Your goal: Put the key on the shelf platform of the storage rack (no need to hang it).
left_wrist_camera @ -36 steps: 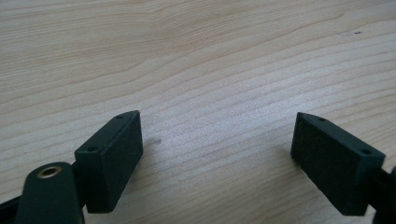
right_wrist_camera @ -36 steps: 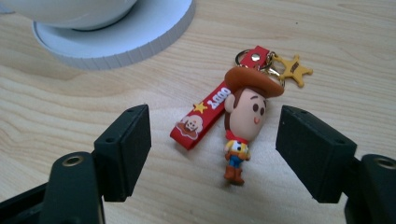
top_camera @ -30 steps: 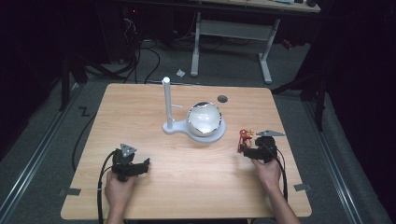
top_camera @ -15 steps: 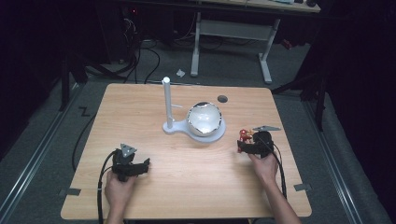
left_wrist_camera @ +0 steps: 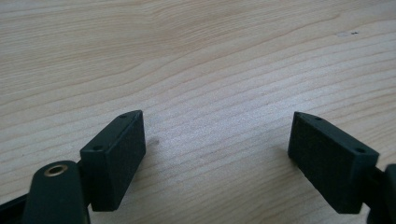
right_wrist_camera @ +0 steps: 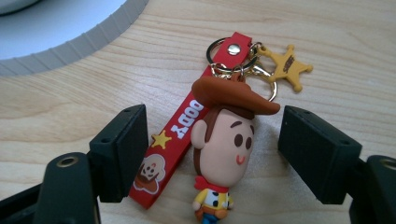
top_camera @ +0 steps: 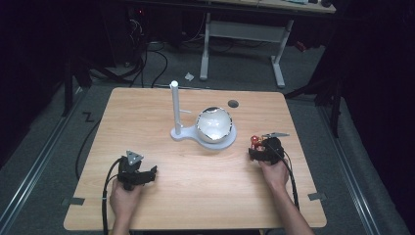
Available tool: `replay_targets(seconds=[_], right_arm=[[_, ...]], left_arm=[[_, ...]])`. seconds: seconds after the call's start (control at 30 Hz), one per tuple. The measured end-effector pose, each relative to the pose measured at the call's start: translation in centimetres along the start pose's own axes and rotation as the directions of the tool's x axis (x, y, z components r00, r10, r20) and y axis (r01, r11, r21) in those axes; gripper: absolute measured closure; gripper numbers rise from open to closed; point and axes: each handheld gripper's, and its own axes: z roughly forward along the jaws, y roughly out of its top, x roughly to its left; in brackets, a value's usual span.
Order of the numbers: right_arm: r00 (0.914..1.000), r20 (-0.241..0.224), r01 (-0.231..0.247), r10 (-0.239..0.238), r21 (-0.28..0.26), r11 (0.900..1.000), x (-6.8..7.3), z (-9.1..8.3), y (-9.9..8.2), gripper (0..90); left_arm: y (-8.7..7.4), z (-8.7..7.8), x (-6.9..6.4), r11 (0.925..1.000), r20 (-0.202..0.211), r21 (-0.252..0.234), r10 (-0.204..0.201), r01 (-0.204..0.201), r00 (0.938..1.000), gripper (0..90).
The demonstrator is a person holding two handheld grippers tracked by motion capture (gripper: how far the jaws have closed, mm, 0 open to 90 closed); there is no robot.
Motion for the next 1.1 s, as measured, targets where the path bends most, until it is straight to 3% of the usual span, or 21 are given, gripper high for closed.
replay_targets(seconds=[0.17,0.5,0.57,0.6,0.63,1.1], right_arm=[[0.9987,0.014,0.049,-0.049,-0.009,0.9988,0.17,0.06,-0.05,30.2],[0.9976,-0.002,0.069,-0.069,0.001,0.9976,-0.22,-0.23,-0.1,37.3],[0.9971,-0.006,0.076,-0.076,-0.002,0.9971,-0.24,-0.34,-0.18,42.9],[0.9963,-0.017,0.084,-0.084,-0.009,0.9965,-0.22,-0.43,-0.24,52.7],[0.9953,-0.015,0.096,-0.096,-0.012,0.9954,-0.13,-0.54,-0.31,54.5],[0.9914,-0.035,0.126,-0.126,-0.009,0.992,-0.54,-0.65,-0.29,59.2]], left_arm=[[0.0,0.0,-0.01,1.0,-0.001,0.0,-0.001,0.001,1.0,19.5],[0.05,0.12,-0.12,0.9999,-0.006,0.001,-0.011,0.011,0.9999,19.5],[0.05,0.12,-0.11,1.0,-0.005,0.001,-0.01,0.01,0.9999,19.5],[0.05,0.12,-0.11,1.0,-0.005,0.001,-0.01,0.01,0.9999,19.5],[0.05,0.12,-0.1,1.0,-0.005,0.001,-0.009,0.009,0.9999,19.5],[0.05,0.11,-0.11,0.9999,-0.005,0.002,-0.01,0.01,0.9999,19.5]])
